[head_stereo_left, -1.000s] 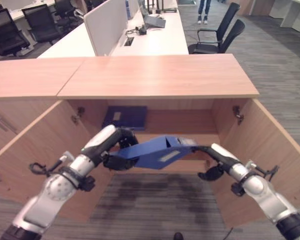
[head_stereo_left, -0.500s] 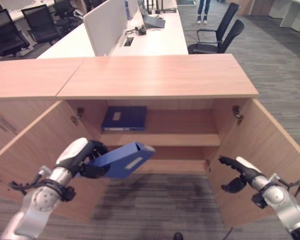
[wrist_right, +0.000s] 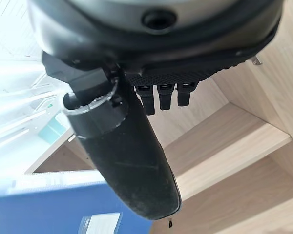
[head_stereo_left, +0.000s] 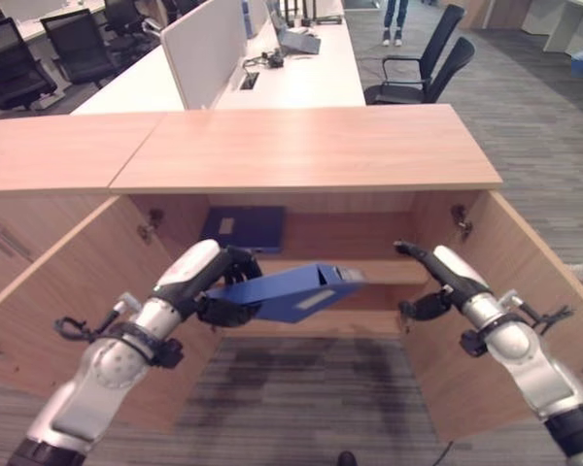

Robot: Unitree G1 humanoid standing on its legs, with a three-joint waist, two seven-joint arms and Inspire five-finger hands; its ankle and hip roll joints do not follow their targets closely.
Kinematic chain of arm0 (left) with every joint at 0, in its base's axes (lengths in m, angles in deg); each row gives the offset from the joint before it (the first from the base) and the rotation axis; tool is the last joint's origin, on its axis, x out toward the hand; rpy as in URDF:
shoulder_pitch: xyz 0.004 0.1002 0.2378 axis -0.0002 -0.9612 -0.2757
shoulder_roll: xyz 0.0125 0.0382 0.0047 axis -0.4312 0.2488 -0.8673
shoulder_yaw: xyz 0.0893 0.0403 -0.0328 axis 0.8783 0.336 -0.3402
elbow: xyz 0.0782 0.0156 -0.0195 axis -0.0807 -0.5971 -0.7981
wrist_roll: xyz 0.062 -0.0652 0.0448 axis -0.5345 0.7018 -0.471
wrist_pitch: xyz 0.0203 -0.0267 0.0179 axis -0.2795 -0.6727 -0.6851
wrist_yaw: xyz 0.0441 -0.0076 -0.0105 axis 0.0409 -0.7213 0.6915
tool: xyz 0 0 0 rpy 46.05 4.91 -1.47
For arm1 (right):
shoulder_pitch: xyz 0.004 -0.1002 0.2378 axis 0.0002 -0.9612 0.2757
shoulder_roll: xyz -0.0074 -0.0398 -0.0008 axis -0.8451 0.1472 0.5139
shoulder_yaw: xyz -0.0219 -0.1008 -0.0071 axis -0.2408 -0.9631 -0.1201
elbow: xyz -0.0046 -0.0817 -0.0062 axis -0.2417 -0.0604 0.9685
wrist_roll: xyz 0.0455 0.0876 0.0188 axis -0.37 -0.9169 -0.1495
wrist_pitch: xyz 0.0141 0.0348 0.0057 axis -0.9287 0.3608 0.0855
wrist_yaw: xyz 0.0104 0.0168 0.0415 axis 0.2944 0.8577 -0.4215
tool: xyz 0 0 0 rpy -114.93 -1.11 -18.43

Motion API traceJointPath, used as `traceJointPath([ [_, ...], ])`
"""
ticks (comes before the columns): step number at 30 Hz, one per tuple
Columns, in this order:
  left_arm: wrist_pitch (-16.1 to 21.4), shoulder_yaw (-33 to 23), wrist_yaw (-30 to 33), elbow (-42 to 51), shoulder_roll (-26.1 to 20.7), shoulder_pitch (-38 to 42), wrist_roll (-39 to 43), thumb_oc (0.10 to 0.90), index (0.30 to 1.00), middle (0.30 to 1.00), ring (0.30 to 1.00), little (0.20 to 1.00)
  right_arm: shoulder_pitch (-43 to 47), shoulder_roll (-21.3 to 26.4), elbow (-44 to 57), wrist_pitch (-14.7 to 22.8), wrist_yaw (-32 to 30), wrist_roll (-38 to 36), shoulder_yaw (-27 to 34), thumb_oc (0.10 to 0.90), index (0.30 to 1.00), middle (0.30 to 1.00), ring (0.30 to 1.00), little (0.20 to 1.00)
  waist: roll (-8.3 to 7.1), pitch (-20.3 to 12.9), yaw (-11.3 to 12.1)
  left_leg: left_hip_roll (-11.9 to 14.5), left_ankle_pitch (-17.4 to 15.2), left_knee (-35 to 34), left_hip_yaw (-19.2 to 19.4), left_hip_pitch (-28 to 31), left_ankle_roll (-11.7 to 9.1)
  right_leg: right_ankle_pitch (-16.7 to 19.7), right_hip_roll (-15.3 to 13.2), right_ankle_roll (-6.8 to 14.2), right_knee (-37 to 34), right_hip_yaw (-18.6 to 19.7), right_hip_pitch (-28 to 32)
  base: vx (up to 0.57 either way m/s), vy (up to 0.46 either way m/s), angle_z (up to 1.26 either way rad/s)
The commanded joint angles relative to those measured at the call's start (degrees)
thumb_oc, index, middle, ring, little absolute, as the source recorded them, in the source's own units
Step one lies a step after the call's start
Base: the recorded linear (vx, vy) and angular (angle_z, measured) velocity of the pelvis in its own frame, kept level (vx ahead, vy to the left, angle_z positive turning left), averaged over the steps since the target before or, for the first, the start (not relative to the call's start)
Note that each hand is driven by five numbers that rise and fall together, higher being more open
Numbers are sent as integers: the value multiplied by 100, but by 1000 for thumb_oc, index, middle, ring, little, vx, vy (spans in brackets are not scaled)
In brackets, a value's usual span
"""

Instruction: Put the empty folder in the office cabinet

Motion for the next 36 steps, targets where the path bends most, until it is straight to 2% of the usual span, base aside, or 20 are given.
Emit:
traceJointPath([
  [1, 517, -75, 263, 243, -447, 738, 552, 400, 300, 300, 300, 300, 674, 38, 308, 434, -345, 88, 47, 800, 900, 900, 900, 900, -278, -542, -21, -66, -437, -35, -52, -43, -128, -495, -363, 481, 5, -2, 373, 0, 0, 0],
  [11, 579, 125, 322, 328, -401, 1034, 733, 400, 300, 300, 300, 300, 979, 3, 381, 491, -263, -61, -256, 800, 900, 900, 900, 900, -285, -531, -9, -72, -440, -35, -47, -29, -127, -499, -366, 483, 5, -2, 384, 0, 0, 0],
  [16, 612, 478, 295, 379, -326, 1471, 925, 400, 300, 300, 300, 300, 1202, -50, 350, 508, -197, -148, -520, 800, 900, 900, 900, 900, -294, -532, -17, -63, -440, -35, -48, -27, -132, -501, -374, 483, 5, -11, 396, 0, 0, 0],
  [25, 731, 1042, 90, 746, -631, 2112, 1371, 400, 300, 300, 300, 300, 1614, -99, 225, 555, -210, -250, -894, 800, 900, 900, 900, 900, -289, -552, -19, -62, -453, -35, -34, 3, -141, -504, -371, 492, 5, -17, 415, 0, 0, 0],
  [33, 821, 1550, 159, 791, -433, 2770, 1583, 400, 300, 300, 300, 300, 1811, -235, 230, 607, -62, -500, -1290, 800, 900, 900, 900, 900, -298, -563, -43, -62, -448, -35, -39, 11, -153, -506, -369, 490, 5, -5, 424, 0, 0, 0],
  [35, 867, 1683, 144, 863, -422, 2965, 1696, 400, 300, 300, 300, 300, 1849, -262, 223, 621, -6, -580, -1382, 704, 756, 756, 756, 756, -300, -564, -45, -60, -450, -35, -37, 15, -157, -507, -371, 494, 5, -6, 433, 0, 0, 0],
  [36, 915, 1762, 131, 993, -422, 3115, 1805, 400, 300, 300, 300, 300, 1900, -275, 164, 634, 30, -645, -1486, 400, 300, 300, 300, 300, -297, -569, -48, -63, -449, -35, -25, 18, -162, -502, -373, 497, 5, -7, 437, 0, 0, 0],
])
